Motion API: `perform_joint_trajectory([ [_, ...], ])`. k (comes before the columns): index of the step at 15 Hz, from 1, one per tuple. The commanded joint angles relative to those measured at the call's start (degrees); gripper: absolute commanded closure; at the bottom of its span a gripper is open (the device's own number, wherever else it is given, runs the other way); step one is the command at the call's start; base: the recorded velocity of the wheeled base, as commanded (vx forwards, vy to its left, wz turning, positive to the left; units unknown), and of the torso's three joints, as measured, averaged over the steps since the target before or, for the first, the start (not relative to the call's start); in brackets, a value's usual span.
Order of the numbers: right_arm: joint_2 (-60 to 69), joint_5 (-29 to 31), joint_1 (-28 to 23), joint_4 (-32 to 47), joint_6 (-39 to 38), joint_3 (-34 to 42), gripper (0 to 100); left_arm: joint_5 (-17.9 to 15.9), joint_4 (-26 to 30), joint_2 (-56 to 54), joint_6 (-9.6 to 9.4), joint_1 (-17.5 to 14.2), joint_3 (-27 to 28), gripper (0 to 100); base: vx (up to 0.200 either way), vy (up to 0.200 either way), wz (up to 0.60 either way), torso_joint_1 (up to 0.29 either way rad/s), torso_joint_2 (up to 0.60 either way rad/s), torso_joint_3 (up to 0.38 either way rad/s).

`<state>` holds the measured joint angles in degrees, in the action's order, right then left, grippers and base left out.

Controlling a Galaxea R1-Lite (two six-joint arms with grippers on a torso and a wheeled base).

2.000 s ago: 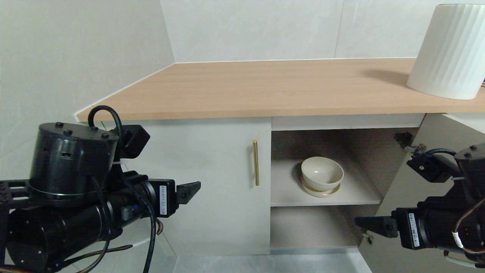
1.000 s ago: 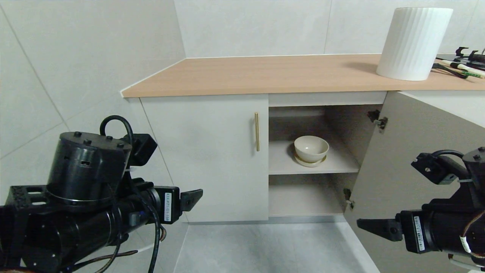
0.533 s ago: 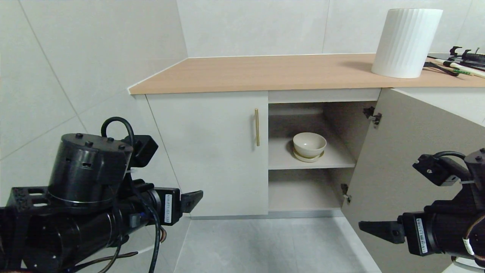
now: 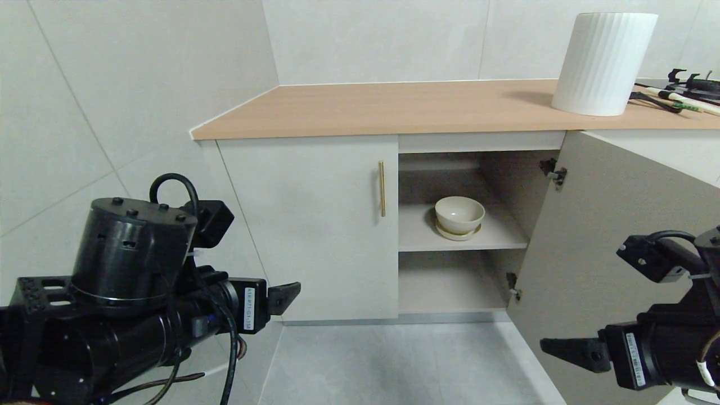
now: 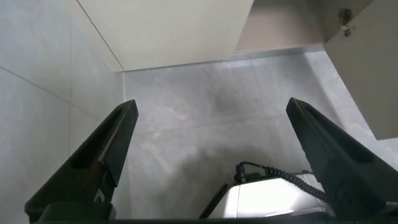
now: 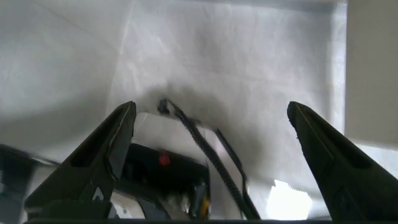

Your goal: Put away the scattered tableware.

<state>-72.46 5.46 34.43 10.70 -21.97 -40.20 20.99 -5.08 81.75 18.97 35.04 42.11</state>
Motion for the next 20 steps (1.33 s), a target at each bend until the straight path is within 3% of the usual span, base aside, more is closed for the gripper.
perform_joint_trajectory([
  [1,1.71,-0.01,-0.06,3.53,1.23,-1.90,0,0.01,-0.01,0.08,0.02,0.03,-0.01,0,0.000,-0.200,0.00,-0.002,0.00,-0.002],
  [4,3.47,-0.01,-0.50,10.30,5.09,-2.77,0,0.01,-0.01,0.08,0.02,0.03,-0.01,0,0.000,-0.200,0.00,0.006,0.00,0.004],
  [10,4.35,0.16,-0.76,19.71,5.44,-6.20,0,0.01,-0.01,0.08,0.02,-0.06,-0.01,0,0.000,-0.200,0.00,-0.003,0.00,-0.002],
  [14,4.79,0.69,-4.37,27.09,7.73,-9.19,0,0.01,-0.01,0.08,0.02,0.03,-0.01,0,0.000,-0.200,0.00,0.004,0.00,0.001],
  [18,6.81,4.47,-7.97,36.32,9.14,-13.67,0,0.01,-0.01,0.08,0.02,0.03,-0.01,0,0.000,0.000,0.00,0.000,0.00,0.000],
  [20,6.46,6.67,-11.84,37.11,9.31,-14.73,0,0.01,-0.01,0.08,0.02,0.03,-0.01,0,0.000,0.000,0.00,0.000,0.00,0.000],
])
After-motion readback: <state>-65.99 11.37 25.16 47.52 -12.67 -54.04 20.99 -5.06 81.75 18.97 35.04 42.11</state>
